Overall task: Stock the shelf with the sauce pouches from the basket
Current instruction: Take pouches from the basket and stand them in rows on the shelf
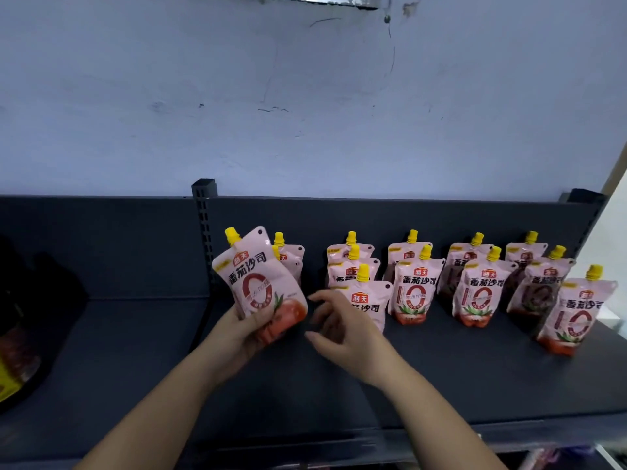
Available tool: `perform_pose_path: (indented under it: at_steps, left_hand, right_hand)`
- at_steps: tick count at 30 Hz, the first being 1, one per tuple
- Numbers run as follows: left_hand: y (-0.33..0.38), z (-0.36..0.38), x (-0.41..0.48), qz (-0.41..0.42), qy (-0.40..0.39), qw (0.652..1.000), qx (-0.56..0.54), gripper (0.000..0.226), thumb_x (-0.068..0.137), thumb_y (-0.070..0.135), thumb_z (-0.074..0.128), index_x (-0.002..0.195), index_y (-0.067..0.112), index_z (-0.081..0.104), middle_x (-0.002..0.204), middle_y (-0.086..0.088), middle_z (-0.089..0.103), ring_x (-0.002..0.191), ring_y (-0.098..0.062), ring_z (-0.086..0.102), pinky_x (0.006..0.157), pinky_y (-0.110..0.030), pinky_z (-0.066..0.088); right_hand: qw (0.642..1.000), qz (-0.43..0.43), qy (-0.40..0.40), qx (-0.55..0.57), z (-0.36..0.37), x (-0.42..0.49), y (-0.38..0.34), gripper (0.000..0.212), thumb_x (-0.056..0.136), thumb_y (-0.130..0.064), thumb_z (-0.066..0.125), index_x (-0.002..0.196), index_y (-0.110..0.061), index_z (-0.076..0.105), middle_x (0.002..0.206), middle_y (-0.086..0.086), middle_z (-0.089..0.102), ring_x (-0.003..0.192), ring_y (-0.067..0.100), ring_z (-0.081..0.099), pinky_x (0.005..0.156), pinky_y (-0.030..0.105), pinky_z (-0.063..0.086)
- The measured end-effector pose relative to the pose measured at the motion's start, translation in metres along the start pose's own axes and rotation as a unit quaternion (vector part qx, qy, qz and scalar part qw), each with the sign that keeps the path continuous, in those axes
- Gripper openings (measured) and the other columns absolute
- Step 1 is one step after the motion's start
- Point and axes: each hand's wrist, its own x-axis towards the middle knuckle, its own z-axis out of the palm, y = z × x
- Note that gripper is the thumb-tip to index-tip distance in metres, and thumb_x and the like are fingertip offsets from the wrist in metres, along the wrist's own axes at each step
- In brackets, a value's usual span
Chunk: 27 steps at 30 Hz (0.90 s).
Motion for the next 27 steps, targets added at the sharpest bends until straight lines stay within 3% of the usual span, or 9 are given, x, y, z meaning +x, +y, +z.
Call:
perform_pose_path:
  at_steps: [4,11,14,17,19,21,24,27]
  left_hand:
    - [0.025,0.007,-0.005,-0.023,-0.006,1.0,-0.001,0.085,0.051,0.04,0.094,0.125,0.019,0.058,0.118,-0.014,0.071,0.1,-0.027,0.072,0.073,-0.034,0.06]
    - [0.051,0.009,-0.017,-0.035,-0.003,0.995,0.095,0.087,0.037,0.051,0.095,0.113,0.024,0.062,0.098,-0.004,0.077,0.082,-0.017,0.075,0.061,-0.026,0.058]
    - [0.06,0.011,-0.019,-0.035,-0.008,0.988,0.149,0.081,0.036,0.051,0.095,0.108,0.026,0.068,0.102,-0.003,0.077,0.084,-0.016,0.075,0.063,-0.026,0.058]
    - [0.065,0.007,-0.021,-0.038,-0.015,0.985,0.17,0.068,0.042,0.043,0.096,0.101,0.021,0.072,0.1,-0.008,0.077,0.082,-0.018,0.074,0.064,-0.028,0.059]
    - [0.068,0.003,-0.021,-0.04,-0.024,0.982,0.181,0.048,0.06,0.033,0.091,0.101,0.018,0.072,0.099,-0.01,0.076,0.082,-0.019,0.074,0.063,-0.029,0.059]
    - [0.069,-0.002,-0.021,-0.045,-0.032,0.978,0.203,0.035,0.072,0.024,0.082,0.105,0.019,0.071,0.1,-0.009,0.076,0.085,-0.019,0.074,0.065,-0.028,0.058]
    - [0.067,-0.014,-0.021,-0.03,-0.041,0.965,0.259,0.046,0.073,0.018,0.081,0.116,0.021,0.066,0.112,-0.005,0.074,0.099,-0.018,0.072,0.074,-0.027,0.058]
    - [0.053,-0.022,-0.015,0.007,-0.044,0.944,0.326,0.048,0.073,0.002,0.081,0.116,0.016,0.066,0.113,-0.002,0.075,0.105,-0.015,0.07,0.077,-0.021,0.057]
  right_hand:
    - [0.999,-0.018,-0.013,-0.038,0.01,0.028,-0.022,0.048,0.09,-0.05,0.059,0.133,-0.034,0.044,0.114,-0.03,0.058,0.103,-0.007,0.059,0.084,0.012,0.048]
    - [0.988,-0.034,-0.013,-0.152,0.009,0.041,-0.035,0.029,0.099,-0.036,0.046,0.126,-0.025,0.046,0.095,-0.016,0.058,0.075,0.0,0.054,0.064,0.017,0.04]
    - [0.98,-0.018,-0.035,-0.193,0.003,0.044,-0.04,0.031,0.098,-0.036,0.045,0.127,-0.021,0.045,0.099,-0.004,0.064,0.08,0.011,0.06,0.069,0.034,0.051]
    - [0.979,-0.033,-0.033,-0.196,-0.004,0.047,-0.042,0.033,0.099,-0.033,0.044,0.129,-0.021,0.045,0.102,0.0,0.067,0.08,0.014,0.06,0.065,0.029,0.049]
    - [0.984,-0.035,-0.031,-0.174,-0.005,0.047,-0.04,0.032,0.099,-0.029,0.043,0.129,-0.021,0.045,0.104,0.001,0.068,0.082,0.014,0.06,0.065,0.029,0.047]
    - [0.991,-0.024,-0.036,-0.129,0.0,0.044,-0.036,0.03,0.099,-0.024,0.045,0.129,-0.023,0.046,0.108,-0.001,0.069,0.09,0.013,0.063,0.075,0.036,0.053]
    - [0.995,0.01,-0.096,0.015,0.01,0.036,-0.022,0.036,0.096,-0.022,0.056,0.129,-0.033,0.046,0.12,-0.013,0.067,0.11,0.002,0.063,0.092,0.026,0.054]
    - [0.985,0.059,-0.138,0.084,0.025,0.031,-0.011,0.052,0.087,-0.032,0.067,0.13,-0.048,0.042,0.125,-0.024,0.061,0.118,-0.006,0.057,0.098,0.016,0.048]
